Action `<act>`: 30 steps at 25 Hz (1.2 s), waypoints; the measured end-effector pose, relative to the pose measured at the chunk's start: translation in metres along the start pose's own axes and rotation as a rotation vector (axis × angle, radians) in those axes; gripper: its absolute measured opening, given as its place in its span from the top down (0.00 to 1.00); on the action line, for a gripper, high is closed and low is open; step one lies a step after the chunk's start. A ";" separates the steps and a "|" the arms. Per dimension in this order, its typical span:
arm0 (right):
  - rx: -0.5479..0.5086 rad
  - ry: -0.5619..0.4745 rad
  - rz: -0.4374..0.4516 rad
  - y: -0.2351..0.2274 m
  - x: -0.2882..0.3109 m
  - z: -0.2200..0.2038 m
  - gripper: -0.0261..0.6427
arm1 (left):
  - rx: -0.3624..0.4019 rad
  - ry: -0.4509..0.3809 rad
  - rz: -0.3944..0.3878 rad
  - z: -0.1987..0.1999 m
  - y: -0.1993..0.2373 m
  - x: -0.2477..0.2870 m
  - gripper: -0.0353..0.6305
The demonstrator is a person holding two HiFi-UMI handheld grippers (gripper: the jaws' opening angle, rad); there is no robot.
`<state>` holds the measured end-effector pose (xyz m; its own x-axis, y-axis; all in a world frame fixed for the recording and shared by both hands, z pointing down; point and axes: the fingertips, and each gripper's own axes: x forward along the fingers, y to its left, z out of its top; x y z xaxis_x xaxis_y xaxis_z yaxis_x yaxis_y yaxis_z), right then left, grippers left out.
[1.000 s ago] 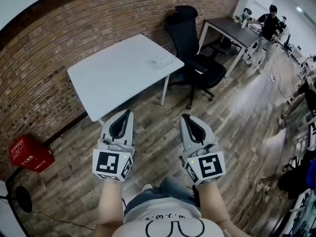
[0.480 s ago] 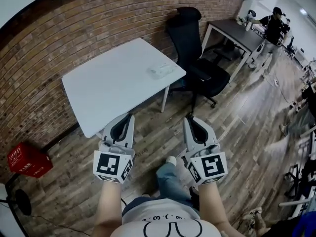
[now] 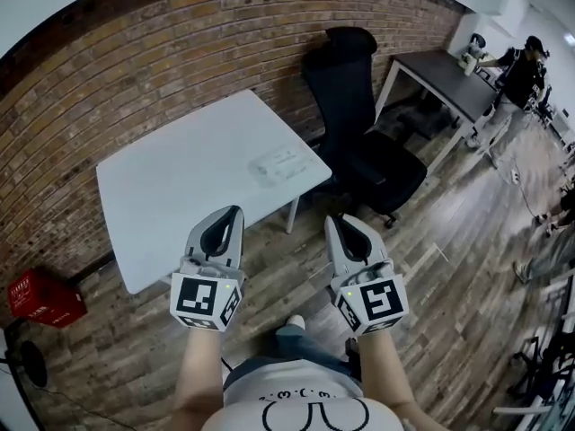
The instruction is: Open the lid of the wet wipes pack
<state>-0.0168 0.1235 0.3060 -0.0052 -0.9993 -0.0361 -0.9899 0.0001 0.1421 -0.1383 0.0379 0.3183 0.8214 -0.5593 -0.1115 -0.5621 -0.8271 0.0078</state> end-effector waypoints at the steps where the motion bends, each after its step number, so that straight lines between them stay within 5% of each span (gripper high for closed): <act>1: -0.003 0.005 0.015 -0.011 0.008 -0.002 0.96 | -0.008 0.000 0.010 -0.001 -0.001 0.014 0.95; 17: 0.055 0.042 0.077 -0.119 0.115 -0.051 0.96 | -0.019 0.073 0.114 -0.044 0.027 0.140 0.95; 30: 0.071 0.140 0.221 -0.156 0.273 -0.104 0.96 | -0.063 0.165 0.183 -0.096 0.116 0.248 0.95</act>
<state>0.1511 -0.1530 0.3766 -0.2072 -0.9701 0.1263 -0.9744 0.2161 0.0616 0.0092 -0.2019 0.3875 0.7140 -0.6975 0.0613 -0.7001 -0.7101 0.0750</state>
